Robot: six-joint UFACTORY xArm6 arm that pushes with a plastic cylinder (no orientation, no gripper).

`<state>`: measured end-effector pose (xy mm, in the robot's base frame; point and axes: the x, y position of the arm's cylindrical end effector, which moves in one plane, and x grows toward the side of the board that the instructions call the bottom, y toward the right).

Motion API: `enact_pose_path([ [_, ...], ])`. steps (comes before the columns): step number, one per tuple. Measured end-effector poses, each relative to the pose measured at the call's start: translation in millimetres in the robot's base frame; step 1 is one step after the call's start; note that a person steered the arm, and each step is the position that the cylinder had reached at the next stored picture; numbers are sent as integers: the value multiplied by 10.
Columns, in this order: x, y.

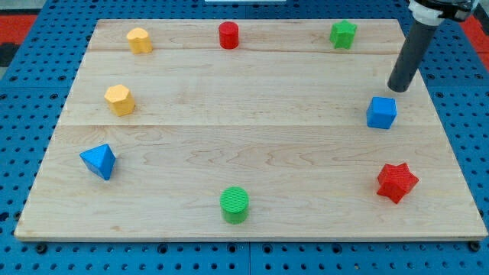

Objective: Move the blue cube close to blue triangle

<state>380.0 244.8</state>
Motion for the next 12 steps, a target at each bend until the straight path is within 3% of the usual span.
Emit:
enact_pose_path([
  [1,445,96],
  [2,654,-238],
  [3,246,-472],
  [4,-172,-1203],
  [5,-384,-2033],
  [6,-363,-2385],
  [7,-139,-1577],
  [8,-100,-1577],
  [9,199,-2189],
  [11,674,-2879],
  [12,479,-2573],
])
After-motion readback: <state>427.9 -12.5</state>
